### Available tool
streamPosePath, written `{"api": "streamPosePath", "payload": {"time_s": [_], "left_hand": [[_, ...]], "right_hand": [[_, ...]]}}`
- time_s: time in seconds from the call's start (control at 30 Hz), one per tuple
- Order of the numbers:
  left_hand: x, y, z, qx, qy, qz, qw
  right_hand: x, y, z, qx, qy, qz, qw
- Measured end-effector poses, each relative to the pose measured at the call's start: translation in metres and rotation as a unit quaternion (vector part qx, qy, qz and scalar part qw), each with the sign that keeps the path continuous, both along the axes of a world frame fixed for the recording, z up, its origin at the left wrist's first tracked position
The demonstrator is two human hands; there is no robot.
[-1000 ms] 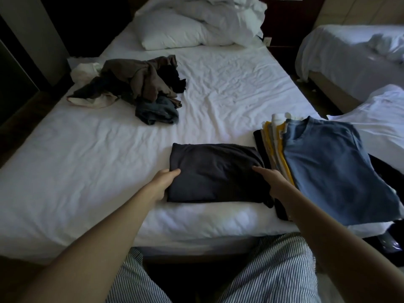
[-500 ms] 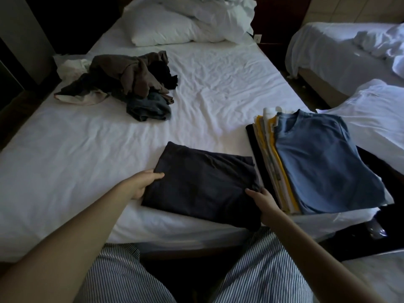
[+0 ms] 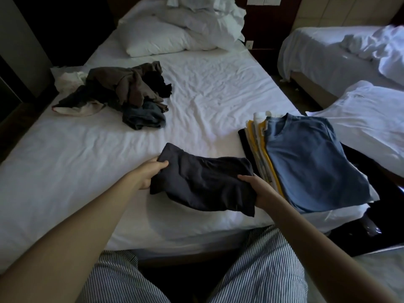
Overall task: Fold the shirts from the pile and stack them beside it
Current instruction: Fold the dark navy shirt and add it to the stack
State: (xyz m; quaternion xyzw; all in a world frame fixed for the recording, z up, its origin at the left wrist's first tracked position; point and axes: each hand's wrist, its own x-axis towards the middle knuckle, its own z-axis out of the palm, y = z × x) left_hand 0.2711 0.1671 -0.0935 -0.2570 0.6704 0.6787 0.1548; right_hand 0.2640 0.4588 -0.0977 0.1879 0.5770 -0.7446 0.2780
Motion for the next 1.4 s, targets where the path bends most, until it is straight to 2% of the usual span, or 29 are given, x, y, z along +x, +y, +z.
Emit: {"api": "streamPosePath", "payload": {"time_s": [0.17, 0.33, 0.4, 0.5, 0.6, 0.67, 0.73, 0.87, 0.93, 0.97, 1.03, 1.13, 1.23, 1.4], "left_hand": [[-0.027, 0.024, 0.056, -0.028, 0.066, -0.044, 0.996], [-0.07, 0.067, 0.106, -0.051, 0.148, -0.101, 0.982], [-0.09, 0.094, 0.12, -0.071, 0.171, -0.14, 0.973], [-0.119, 0.149, 0.139, -0.095, 0.185, -0.23, 0.951], [-0.15, 0.216, 0.156, -0.154, 0.212, -0.319, 0.911], [-0.168, 0.262, 0.165, -0.218, 0.255, -0.324, 0.885], [-0.188, 0.296, 0.16, -0.296, 0.264, -0.323, 0.859], [-0.206, 0.321, 0.106, -0.511, 0.192, -0.365, 0.754], [-0.192, 0.32, 0.074, -0.547, 0.207, -0.349, 0.732], [-0.181, 0.318, 0.059, -0.548, 0.223, -0.335, 0.733], [-0.156, 0.311, 0.031, -0.536, 0.246, -0.283, 0.756], [-0.127, 0.297, 0.0, -0.496, 0.239, -0.232, 0.802], [-0.116, 0.292, -0.012, -0.458, 0.238, -0.236, 0.823], [-0.141, 0.284, -0.007, -0.413, 0.284, -0.209, 0.84]], "right_hand": [[0.004, 0.018, 0.027, -0.063, 0.082, -0.03, 0.994], [0.013, 0.063, 0.047, -0.15, 0.159, -0.087, 0.972], [0.018, 0.084, 0.049, -0.149, 0.198, -0.127, 0.96], [0.028, 0.115, 0.041, -0.096, 0.253, -0.18, 0.946], [0.036, 0.139, 0.031, -0.072, 0.265, -0.262, 0.925], [0.038, 0.15, 0.021, -0.072, 0.253, -0.304, 0.916], [0.036, 0.16, 0.008, -0.059, 0.221, -0.312, 0.922], [0.035, 0.178, -0.008, -0.08, 0.115, -0.268, 0.953], [0.034, 0.187, -0.015, -0.096, 0.095, -0.259, 0.956], [0.033, 0.19, -0.017, -0.1, 0.094, -0.259, 0.956], [0.027, 0.196, -0.015, -0.091, 0.108, -0.266, 0.954], [0.013, 0.202, -0.011, -0.004, 0.169, -0.293, 0.941], [0.001, 0.21, -0.007, 0.097, 0.199, -0.331, 0.918], [0.011, 0.215, -0.018, 0.119, 0.208, -0.337, 0.91]]}}
